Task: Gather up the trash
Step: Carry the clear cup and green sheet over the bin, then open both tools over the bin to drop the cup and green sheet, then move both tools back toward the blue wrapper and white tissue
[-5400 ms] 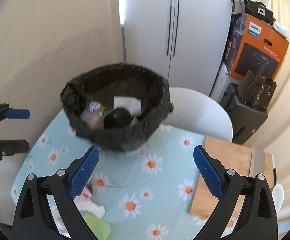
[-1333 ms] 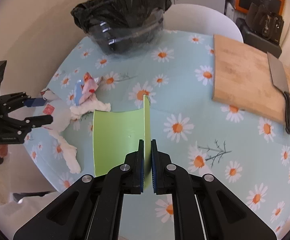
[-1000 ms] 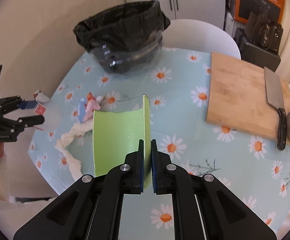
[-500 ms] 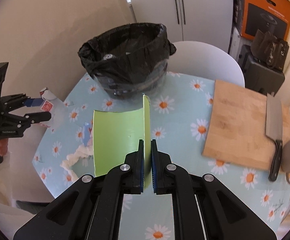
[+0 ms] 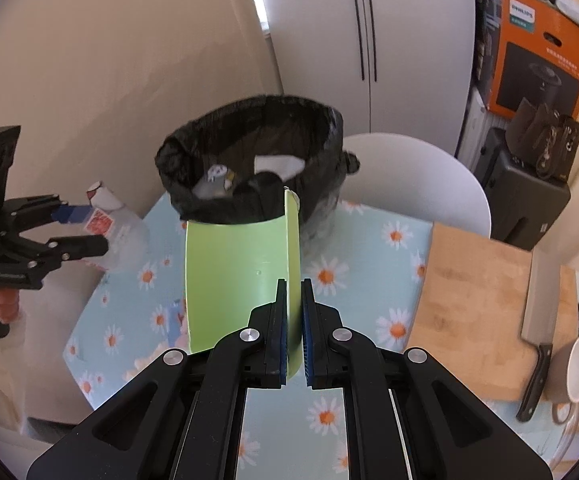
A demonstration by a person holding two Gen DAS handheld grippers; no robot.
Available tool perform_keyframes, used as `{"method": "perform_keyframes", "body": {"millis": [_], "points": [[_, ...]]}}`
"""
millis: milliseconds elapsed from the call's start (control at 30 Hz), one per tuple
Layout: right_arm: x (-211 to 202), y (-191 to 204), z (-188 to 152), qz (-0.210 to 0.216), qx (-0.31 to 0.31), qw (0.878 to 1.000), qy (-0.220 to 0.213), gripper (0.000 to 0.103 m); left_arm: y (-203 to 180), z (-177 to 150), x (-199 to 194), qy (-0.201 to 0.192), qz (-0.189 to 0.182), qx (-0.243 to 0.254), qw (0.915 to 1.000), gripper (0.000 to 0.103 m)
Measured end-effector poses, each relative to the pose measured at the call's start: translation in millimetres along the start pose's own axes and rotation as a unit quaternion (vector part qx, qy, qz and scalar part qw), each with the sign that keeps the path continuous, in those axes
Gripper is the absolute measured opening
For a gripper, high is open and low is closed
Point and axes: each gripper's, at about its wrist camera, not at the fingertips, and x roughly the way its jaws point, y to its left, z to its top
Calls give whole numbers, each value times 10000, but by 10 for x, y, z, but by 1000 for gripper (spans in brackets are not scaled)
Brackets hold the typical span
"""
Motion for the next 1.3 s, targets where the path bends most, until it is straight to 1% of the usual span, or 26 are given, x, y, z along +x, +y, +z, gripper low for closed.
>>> {"method": "perform_keyframes", "body": {"millis": [133, 300, 433, 600, 867, 900, 933, 967, 1000, 1033, 1067, 1100, 1167, 1200, 1300], "points": [[35, 42, 192, 131, -66, 9998, -96, 6, 80, 191, -2, -120, -12, 126, 9998, 59], [125, 123, 428, 164, -190, 9995, -217, 6, 195, 402, 82, -151, -22, 124, 9998, 59], [276, 112, 613, 271, -86, 9991, -299, 6, 267, 504, 165, -216, -115, 82, 9997, 59], [426, 142, 790, 207, -157, 9992, -308, 6, 345, 587, 276, -215, -167, 47, 9996, 59], [677, 144, 1027, 129, -304, 9991, -253, 6, 446, 842, 427, -284, -202, 147, 9993, 59], [697, 135, 1049, 124, -298, 9991, -271, 6, 456, 865, 438, -322, -182, 166, 9992, 60], [707, 125, 1065, 115, -297, 9990, -298, 8, 461, 882, 439, -370, -139, 190, 9990, 69], [717, 127, 1090, 103, -331, 9988, -350, 11, 463, 894, 429, -455, -111, 247, 9986, 76], [721, 140, 1109, 72, -402, 9984, -382, 16, 470, 897, 411, -526, -116, 279, 9982, 80], [713, 152, 1123, 7, -461, 9980, -434, 23, 482, 896, 392, -587, -126, 286, 9978, 88], [704, 154, 1129, -68, -459, 9978, -483, 47, 493, 888, 370, -650, -122, 280, 9974, 97], [679, 150, 1120, -126, -436, 9975, -550, 68, 504, 864, 332, -753, -86, 269, 9968, 97], [623, 143, 1075, -89, -404, 9970, -656, 73, 522, 819, 278, -856, -92, 236, 9960, 97], [609, 128, 1045, -72, -366, 9972, -644, 78, 531, 777, 257, -883, -125, 213, 9958, 97], [604, 101, 964, -142, -330, 9976, -591, 84, 559, 666, 259, -818, -164, 162, 9964, 97]]}}
